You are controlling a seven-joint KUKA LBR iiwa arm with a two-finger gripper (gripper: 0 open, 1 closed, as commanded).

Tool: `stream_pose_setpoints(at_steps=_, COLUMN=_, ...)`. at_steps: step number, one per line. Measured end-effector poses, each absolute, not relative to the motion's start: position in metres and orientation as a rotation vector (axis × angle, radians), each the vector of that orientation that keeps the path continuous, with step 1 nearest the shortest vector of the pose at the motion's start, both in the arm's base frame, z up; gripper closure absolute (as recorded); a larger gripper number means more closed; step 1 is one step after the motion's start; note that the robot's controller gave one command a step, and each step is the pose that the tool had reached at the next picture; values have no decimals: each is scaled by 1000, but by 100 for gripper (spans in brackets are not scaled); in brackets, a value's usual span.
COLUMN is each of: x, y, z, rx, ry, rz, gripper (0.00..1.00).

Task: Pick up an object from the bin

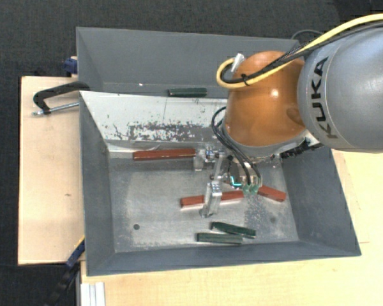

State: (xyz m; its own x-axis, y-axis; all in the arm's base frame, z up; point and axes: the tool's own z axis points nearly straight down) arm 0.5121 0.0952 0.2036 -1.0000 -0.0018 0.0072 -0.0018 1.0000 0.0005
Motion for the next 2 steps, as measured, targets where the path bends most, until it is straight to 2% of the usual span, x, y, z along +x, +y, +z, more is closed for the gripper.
stream_pose_setpoints(at_steps=1, x=514, y=95, z=208, rx=0, ry=-3143, rz=-2, gripper=0)
stream_pose_setpoints(at_steps=2, x=518, y=85, z=174, rx=138, ry=-3144, rz=-3, gripper=0)
